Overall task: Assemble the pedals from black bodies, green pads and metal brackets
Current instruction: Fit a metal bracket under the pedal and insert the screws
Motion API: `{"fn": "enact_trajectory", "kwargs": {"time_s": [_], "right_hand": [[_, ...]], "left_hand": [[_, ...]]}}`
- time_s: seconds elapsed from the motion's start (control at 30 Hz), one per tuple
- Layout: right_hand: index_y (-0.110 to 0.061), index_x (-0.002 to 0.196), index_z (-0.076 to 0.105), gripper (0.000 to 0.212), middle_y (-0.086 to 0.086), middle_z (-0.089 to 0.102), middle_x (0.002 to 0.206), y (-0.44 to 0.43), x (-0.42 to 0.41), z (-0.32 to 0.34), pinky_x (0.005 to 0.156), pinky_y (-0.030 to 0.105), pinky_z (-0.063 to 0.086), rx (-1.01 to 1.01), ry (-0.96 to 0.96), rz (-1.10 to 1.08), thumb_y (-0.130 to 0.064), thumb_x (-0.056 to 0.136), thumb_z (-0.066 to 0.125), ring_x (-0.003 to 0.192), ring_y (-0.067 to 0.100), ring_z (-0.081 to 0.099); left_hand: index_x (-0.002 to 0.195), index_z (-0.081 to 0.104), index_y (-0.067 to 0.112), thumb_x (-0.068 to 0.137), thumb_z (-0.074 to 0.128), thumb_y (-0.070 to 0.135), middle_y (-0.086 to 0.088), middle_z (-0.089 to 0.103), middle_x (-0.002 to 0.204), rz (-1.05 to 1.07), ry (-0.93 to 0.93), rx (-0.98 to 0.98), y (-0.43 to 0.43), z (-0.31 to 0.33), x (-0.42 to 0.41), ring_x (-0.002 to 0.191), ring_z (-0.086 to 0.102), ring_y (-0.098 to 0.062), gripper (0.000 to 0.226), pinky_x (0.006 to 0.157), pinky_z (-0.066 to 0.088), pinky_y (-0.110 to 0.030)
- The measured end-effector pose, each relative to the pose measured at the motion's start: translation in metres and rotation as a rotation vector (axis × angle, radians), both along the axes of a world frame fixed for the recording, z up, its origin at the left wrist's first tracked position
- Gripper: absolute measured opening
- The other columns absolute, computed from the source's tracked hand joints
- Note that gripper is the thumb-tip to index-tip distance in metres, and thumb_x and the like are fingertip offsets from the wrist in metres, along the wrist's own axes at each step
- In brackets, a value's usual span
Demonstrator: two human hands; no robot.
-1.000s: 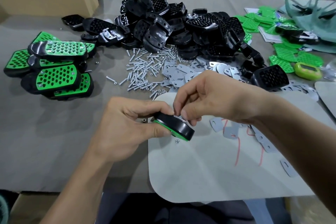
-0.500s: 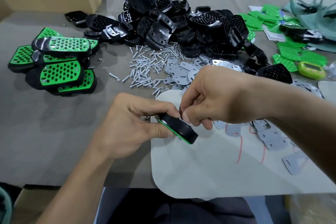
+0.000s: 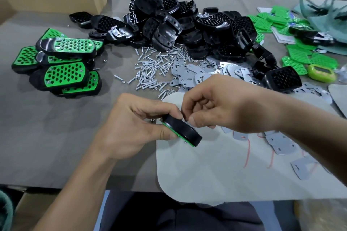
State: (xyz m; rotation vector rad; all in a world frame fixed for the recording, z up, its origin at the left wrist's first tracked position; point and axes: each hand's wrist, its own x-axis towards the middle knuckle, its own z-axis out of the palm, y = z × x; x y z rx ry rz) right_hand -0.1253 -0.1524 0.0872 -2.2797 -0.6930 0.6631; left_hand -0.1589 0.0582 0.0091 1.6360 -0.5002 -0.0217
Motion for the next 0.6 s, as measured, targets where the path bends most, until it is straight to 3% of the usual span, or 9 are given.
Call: {"fn": "enact_trajectory", "kwargs": {"time_s": [0.07,0.17,0.3,0.43,0.6], "right_hand": [[-0.026,0.076,0.067,0.018,-0.014,0.058,0.059,0.0014,0.0006,-0.0023,0.054,0.014,0.039,-0.010,-0.049,-0.022,-0.015,0.090,0.070,0.053,0.002,0.048],[-0.025,0.073,0.070,0.019,-0.011,0.063,0.060,0.0034,0.0041,-0.0045,0.054,0.017,0.039,-0.039,-0.072,-0.081,-0.017,0.091,0.068,0.053,0.001,0.049],[-0.027,0.069,0.073,0.021,-0.009,0.065,0.056,0.0014,0.0021,-0.0044,0.046,0.023,0.041,-0.132,-0.035,-0.121,-0.024,0.087,0.064,0.045,0.004,0.046],[-0.024,0.071,0.071,0.018,-0.006,0.063,0.055,-0.0020,0.0021,-0.0039,0.051,0.031,0.041,-0.128,0.011,-0.117,-0.024,0.087,0.063,0.047,0.010,0.046],[-0.022,0.075,0.072,0.014,-0.005,0.064,0.056,-0.0049,0.0044,-0.0038,0.056,0.031,0.040,0.002,0.036,-0.116,-0.016,0.087,0.068,0.053,0.010,0.050]], "left_hand": [[0.086,0.083,0.029,0.058,0.092,0.007,-0.002,0.077,0.081,-0.009,0.020,-0.027,-0.0005,0.0001,0.0021,0.076,0.066,-0.008,0.037,0.076,0.056,-0.023],[0.086,0.082,0.020,0.061,0.088,-0.006,-0.002,0.076,0.079,-0.023,0.049,-0.031,-0.0005,0.0032,0.0076,0.074,0.067,-0.009,0.035,0.073,0.056,-0.024],[0.087,0.081,0.018,0.063,0.088,-0.003,-0.018,0.073,0.083,-0.018,0.022,0.050,-0.0015,0.0087,0.0077,0.074,0.066,-0.010,0.033,0.073,0.059,-0.031],[0.088,0.081,0.018,0.061,0.087,-0.003,-0.018,0.075,0.085,-0.017,0.034,0.051,-0.0040,0.0093,0.0082,0.074,0.069,-0.013,0.035,0.072,0.061,-0.029],[0.086,0.081,0.017,0.062,0.084,-0.007,-0.017,0.077,0.085,-0.032,0.076,0.013,-0.0058,0.0095,0.0094,0.075,0.070,-0.015,0.034,0.073,0.060,-0.028]]}}
